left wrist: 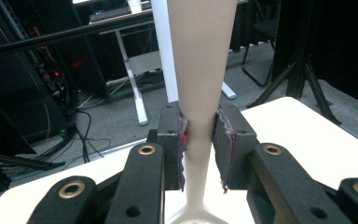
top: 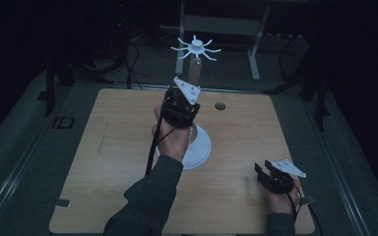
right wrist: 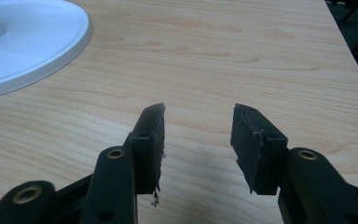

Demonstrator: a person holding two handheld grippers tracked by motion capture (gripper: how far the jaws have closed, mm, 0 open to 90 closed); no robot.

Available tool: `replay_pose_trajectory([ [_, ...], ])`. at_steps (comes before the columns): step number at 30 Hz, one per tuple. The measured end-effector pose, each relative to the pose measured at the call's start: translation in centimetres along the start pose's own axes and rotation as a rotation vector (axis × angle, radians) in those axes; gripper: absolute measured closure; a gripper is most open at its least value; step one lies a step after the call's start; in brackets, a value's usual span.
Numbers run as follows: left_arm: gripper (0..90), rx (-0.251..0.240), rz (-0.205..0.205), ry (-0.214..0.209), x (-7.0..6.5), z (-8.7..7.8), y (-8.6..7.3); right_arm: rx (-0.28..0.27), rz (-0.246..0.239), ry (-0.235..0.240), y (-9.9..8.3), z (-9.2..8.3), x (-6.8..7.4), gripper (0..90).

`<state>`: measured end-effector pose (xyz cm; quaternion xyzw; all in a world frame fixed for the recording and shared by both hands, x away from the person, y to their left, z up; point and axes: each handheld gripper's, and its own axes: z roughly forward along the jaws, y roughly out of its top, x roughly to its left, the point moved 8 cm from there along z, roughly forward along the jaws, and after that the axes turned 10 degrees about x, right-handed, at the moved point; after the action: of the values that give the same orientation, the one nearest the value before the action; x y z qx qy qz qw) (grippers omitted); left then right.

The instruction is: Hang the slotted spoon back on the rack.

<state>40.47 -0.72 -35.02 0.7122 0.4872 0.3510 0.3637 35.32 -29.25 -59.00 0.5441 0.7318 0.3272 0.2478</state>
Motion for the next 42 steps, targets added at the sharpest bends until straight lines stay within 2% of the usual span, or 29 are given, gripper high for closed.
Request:
replay_pose_trajectory([
  [10, 71.3, -0.018, 0.007, -0.021, -0.2, -0.2, 0.0, 0.003, 0.0, 0.002, -0.1, 0.0, 0.0, 54.1],
  [24, 57.3, -0.03, 0.013, -0.069, -0.4, -0.3, -0.2, 0.006, -0.006, 0.002, -0.1, 0.1, 0.1, 53.8],
  [30, 52.6, -0.056, 0.002, -0.081, -0.4, -0.5, -0.3, 0.007, -0.006, 0.003, -0.1, 0.1, 0.1, 53.8],
  [42, 51.1, -0.062, 0.026, -0.113, -0.7, -1.1, -0.6, 0.012, -0.005, 0.006, -0.2, 0.2, 0.1, 53.5],
])
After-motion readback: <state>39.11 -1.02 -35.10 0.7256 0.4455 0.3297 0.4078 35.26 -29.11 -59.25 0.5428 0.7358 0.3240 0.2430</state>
